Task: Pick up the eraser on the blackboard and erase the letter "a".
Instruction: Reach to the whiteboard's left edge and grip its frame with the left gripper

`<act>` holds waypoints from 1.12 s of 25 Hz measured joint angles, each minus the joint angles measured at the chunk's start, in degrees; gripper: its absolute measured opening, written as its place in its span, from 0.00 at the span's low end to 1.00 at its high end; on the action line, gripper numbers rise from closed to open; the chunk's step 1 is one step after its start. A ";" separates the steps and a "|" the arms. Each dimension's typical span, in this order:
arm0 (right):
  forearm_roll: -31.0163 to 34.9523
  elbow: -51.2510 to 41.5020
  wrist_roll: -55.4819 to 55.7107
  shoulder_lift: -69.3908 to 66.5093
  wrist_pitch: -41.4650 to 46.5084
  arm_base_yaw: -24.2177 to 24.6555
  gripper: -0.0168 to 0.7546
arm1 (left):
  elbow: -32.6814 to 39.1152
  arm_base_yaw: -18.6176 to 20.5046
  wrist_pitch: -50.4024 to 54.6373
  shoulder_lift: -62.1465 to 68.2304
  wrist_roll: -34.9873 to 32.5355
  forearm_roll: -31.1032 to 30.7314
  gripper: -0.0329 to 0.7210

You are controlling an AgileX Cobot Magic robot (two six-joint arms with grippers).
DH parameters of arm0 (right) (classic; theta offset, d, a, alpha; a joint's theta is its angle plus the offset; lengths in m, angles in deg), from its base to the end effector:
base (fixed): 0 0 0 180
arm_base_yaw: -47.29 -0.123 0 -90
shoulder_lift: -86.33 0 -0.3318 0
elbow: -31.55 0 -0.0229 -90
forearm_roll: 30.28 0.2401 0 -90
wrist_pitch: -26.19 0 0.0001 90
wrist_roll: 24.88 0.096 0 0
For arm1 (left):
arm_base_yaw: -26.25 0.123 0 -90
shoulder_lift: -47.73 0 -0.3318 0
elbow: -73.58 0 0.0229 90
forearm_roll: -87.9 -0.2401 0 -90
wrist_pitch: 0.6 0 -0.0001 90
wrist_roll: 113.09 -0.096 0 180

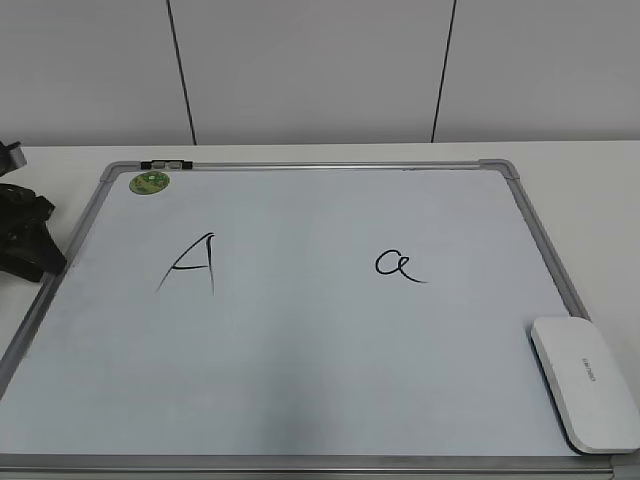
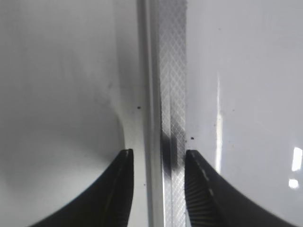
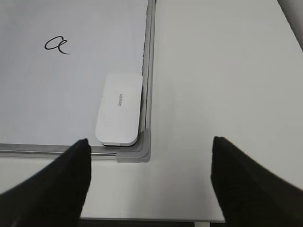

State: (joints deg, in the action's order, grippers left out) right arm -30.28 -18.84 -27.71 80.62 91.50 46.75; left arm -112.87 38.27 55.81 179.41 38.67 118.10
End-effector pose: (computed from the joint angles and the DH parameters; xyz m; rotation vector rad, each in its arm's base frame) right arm -0.0618 -0.0006 0.2588 -0.0623 2.1182 -0.0238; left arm 0.4323 0.0509 0.1639 -0.0289 2.9540 -0.6248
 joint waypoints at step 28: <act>0.00 0.00 0.00 0.00 0.00 0.00 0.78 | -0.46 0.00 1.37 1.28 0.00 1.31 0.09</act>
State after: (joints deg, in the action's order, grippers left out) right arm -30.28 -18.84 -27.71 80.62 91.50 46.75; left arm -113.33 38.27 57.18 180.69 38.67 119.41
